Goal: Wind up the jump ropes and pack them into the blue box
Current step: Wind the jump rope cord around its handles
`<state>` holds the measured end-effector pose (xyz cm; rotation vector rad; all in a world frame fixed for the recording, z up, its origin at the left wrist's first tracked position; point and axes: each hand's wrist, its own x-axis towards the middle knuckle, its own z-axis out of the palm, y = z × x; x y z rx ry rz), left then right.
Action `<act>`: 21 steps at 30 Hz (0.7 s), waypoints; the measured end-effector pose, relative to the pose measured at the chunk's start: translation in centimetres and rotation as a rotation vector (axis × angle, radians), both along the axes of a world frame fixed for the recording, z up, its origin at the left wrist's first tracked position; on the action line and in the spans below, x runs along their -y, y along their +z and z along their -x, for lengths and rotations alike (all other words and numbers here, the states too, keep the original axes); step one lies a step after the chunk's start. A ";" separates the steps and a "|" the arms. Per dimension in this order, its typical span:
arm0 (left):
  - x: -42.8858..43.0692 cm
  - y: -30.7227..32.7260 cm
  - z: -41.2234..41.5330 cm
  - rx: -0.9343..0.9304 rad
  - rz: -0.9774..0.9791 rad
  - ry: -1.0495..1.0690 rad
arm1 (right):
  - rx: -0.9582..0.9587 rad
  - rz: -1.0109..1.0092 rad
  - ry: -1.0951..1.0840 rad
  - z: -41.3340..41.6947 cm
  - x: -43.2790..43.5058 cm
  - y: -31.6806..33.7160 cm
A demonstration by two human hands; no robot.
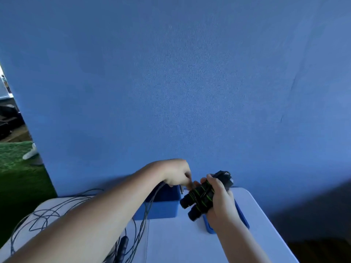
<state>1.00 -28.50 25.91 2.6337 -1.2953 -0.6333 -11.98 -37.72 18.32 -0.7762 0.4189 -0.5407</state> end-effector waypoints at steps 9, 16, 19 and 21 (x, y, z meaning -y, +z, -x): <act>0.4 -0.2 1.2 0.005 0.080 0.165 | -0.096 0.182 0.060 0.0 -0.3 0.5; 0.4 0.3 3.1 0.050 0.242 0.299 | -0.091 0.127 -0.125 -0.7 -0.4 1.0; 0.3 0.1 4.1 0.107 0.334 0.319 | -0.067 0.103 -0.159 -0.8 -0.3 1.1; 0.2 -0.2 4.8 0.124 0.422 0.335 | -0.060 0.088 -0.179 -0.9 -0.3 1.1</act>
